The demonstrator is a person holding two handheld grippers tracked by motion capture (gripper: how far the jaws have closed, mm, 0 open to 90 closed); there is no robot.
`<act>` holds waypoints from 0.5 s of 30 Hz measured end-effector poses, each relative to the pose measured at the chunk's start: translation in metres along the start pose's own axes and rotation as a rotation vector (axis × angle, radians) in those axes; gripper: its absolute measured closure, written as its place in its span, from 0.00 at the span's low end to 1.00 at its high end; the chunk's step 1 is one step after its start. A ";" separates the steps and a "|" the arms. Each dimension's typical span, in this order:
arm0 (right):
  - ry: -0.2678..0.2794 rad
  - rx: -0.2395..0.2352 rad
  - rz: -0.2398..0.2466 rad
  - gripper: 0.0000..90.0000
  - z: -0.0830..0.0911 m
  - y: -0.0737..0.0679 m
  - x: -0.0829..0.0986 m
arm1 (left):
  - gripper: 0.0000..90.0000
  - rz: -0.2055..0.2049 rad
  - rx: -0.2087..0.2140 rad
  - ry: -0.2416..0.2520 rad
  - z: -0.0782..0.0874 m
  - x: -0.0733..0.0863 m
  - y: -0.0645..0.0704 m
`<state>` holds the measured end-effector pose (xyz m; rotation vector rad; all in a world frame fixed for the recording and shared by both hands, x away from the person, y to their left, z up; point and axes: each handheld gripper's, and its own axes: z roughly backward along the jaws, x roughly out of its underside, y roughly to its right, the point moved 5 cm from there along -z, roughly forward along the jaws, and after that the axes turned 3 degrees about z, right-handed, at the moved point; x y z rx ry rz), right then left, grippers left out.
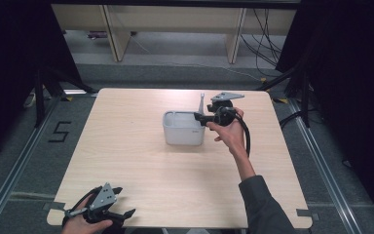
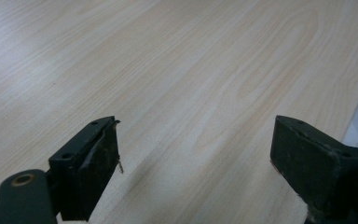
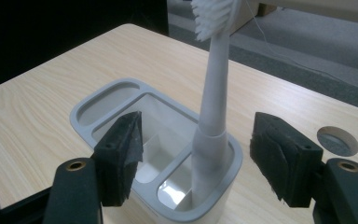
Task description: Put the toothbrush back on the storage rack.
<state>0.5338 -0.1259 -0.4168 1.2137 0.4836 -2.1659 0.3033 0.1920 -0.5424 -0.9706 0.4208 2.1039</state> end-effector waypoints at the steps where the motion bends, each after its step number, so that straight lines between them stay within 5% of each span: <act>1: 0.006 0.006 0.002 0.39 0.001 0.000 0.000 | 0.16 0.001 0.000 0.000 0.000 0.000 0.000; 15: 0.053 -0.008 -0.009 0.38 0.016 -0.002 0.009 | 0.16 0.016 0.008 0.006 0.000 0.001 0.000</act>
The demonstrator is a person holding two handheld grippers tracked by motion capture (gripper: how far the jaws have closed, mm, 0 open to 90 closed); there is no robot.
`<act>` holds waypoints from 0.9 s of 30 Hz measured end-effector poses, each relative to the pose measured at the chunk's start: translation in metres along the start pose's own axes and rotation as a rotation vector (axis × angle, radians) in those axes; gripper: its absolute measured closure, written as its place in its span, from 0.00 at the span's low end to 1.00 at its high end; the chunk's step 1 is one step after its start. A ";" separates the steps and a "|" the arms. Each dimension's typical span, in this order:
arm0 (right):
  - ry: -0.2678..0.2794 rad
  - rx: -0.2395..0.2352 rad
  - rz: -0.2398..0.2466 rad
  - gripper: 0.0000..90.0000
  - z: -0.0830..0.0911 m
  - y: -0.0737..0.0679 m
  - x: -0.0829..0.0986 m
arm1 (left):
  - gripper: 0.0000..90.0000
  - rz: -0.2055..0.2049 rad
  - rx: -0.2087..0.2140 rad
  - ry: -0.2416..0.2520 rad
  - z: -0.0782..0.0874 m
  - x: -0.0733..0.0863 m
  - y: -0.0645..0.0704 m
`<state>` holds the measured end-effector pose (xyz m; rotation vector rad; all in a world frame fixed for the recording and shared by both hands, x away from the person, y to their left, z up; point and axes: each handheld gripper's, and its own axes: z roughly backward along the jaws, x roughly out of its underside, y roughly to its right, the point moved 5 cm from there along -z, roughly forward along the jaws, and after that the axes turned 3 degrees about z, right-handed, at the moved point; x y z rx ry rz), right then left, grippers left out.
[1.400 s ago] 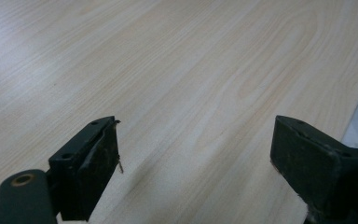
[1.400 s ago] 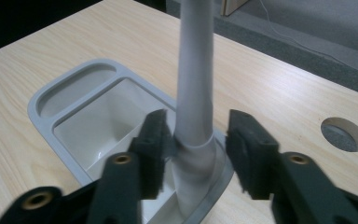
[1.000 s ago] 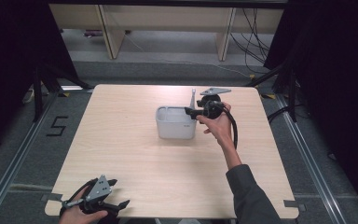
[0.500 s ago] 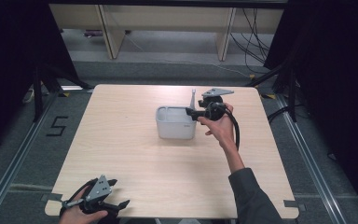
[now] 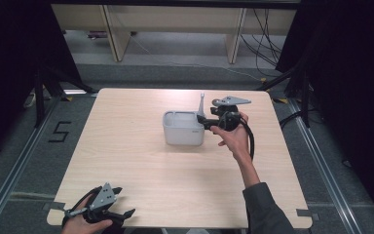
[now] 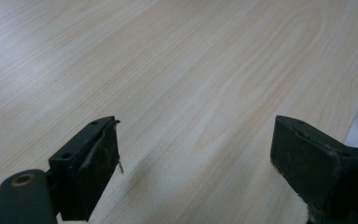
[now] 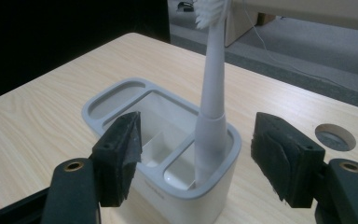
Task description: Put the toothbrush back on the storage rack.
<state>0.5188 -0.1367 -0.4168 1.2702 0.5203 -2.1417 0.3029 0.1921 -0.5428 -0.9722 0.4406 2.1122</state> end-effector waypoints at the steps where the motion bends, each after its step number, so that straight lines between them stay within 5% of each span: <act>1: 0.004 -0.010 -0.005 0.37 0.001 -0.001 0.002 | 0.16 0.003 0.005 0.004 0.000 0.000 0.000; 7: 0.008 -0.007 0.009 0.37 0.007 -0.001 0.009 | 0.16 0.002 0.001 0.000 0.001 0.000 0.001; 8: -0.022 -0.005 -0.023 0.36 0.010 -0.005 0.010 | 0.16 -0.012 -0.001 -0.010 0.001 0.000 0.000; 9: -0.004 -0.004 0.021 0.36 0.009 -0.002 0.010 | 0.16 -0.012 0.005 -0.018 0.001 0.000 0.000; 11: -0.005 -0.001 -0.011 0.36 0.010 -0.005 0.012 | 0.16 -0.006 0.001 0.008 0.000 -0.001 0.002; 16: -0.001 -0.008 0.024 0.35 0.012 -0.003 0.012 | 0.16 -0.001 0.008 0.016 0.001 -0.002 0.001; 17: -0.010 -0.012 -0.008 0.34 0.013 -0.006 0.013 | 0.16 -0.010 0.006 0.006 0.002 -0.002 0.000; 27: 0.014 -0.020 0.021 0.32 0.020 -0.009 0.011 | 0.16 -0.006 0.004 0.016 0.002 -0.002 0.000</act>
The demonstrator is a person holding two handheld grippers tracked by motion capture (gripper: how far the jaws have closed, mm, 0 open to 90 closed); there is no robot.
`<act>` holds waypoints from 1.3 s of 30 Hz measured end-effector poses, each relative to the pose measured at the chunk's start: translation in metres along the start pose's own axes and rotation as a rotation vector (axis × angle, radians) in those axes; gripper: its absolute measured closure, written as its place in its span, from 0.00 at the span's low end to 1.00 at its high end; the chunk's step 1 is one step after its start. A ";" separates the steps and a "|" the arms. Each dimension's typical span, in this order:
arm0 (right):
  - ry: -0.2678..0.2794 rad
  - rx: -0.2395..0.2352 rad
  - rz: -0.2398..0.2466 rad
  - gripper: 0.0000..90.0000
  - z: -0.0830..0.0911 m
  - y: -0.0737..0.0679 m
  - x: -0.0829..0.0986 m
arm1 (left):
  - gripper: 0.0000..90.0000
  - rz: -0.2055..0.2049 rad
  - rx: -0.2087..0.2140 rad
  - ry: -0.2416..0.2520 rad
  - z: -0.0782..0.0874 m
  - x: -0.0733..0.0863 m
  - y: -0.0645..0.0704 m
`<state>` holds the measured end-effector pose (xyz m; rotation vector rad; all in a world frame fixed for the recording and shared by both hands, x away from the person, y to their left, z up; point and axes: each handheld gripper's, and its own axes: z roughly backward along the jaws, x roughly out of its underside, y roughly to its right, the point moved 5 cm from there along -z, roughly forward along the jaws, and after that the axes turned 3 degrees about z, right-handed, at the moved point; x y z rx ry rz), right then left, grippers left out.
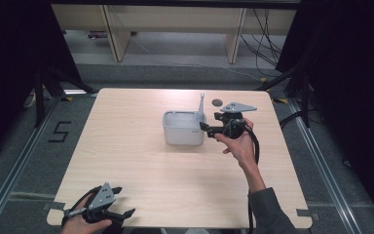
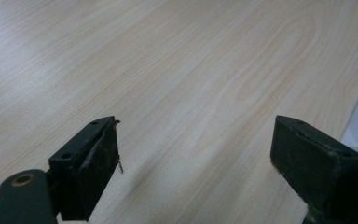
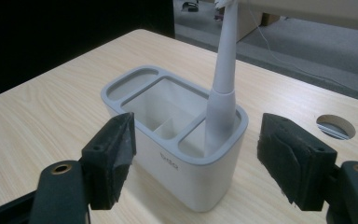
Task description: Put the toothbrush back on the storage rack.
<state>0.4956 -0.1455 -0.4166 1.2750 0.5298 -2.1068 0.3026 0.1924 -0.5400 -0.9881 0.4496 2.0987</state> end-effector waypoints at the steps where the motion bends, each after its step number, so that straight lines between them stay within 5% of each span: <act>1: -0.007 0.009 -0.008 0.31 0.002 0.000 0.001 | 0.16 0.003 0.005 -0.001 0.000 0.000 0.000; 11: -0.023 0.009 -0.036 0.28 0.006 -0.004 0.007 | 0.16 0.001 -0.007 -0.013 0.000 0.001 0.001; 14: -0.018 0.026 -0.005 0.27 0.006 -0.002 0.008 | 0.16 -0.003 -0.020 -0.009 -0.001 0.001 0.000; 20: -0.034 0.021 -0.035 0.25 0.007 -0.007 0.012 | 0.16 0.004 -0.002 -0.009 0.000 0.001 0.001; 37: -0.045 0.018 0.016 0.22 0.010 -0.018 0.019 | 0.16 0.012 0.005 -0.001 0.000 0.000 0.001; 39: -0.057 0.005 -0.011 0.22 0.011 -0.022 0.020 | 0.16 0.023 0.007 0.009 -0.001 0.000 0.003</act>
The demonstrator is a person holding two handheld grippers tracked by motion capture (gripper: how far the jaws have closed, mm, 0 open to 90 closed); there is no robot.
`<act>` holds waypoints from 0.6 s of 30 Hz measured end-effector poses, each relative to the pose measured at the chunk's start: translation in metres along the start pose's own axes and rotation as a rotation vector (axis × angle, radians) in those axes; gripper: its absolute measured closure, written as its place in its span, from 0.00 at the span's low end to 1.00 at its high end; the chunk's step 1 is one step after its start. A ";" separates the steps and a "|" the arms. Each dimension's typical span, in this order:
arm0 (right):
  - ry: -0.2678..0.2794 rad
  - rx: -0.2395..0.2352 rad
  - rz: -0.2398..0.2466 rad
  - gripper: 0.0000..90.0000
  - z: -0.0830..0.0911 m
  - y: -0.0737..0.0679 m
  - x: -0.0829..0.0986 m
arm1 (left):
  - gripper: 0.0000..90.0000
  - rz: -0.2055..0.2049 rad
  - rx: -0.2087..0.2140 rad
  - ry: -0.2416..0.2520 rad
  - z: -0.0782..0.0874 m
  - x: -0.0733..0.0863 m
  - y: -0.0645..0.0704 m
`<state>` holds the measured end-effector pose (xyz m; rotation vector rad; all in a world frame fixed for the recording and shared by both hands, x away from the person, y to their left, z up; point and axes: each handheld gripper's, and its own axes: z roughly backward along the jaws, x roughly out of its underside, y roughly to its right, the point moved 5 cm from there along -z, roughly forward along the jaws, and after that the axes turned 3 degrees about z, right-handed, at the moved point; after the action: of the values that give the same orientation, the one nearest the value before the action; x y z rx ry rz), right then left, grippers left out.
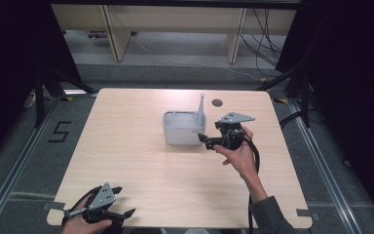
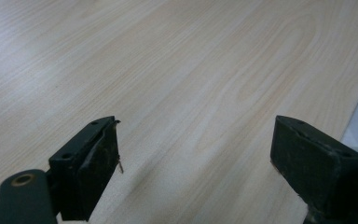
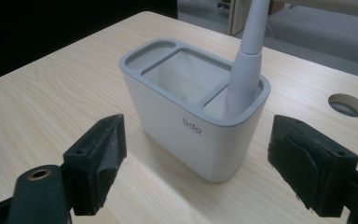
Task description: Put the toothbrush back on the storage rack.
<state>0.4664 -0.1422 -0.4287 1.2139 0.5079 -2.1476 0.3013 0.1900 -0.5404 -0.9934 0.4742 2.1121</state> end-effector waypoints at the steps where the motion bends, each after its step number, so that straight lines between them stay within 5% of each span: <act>1: 0.010 0.003 0.007 0.22 -0.001 0.000 0.000 | 0.16 0.000 0.000 0.000 0.000 0.000 0.000; 7: -0.003 0.000 0.029 0.22 0.000 -0.002 0.003 | 0.16 -0.023 -0.016 -0.020 0.001 0.001 -0.003; 12: -0.022 -0.007 0.006 0.22 0.000 -0.007 0.008 | 0.16 0.009 0.001 0.001 0.000 0.000 0.001; 18: -0.034 -0.018 0.036 0.22 -0.003 -0.007 0.013 | 0.16 -0.003 -0.007 -0.010 0.000 0.000 -0.001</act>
<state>0.4583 -0.1392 -0.4414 1.1658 0.4867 -2.1254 0.3016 0.1909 -0.5405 -0.9866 0.4608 2.1160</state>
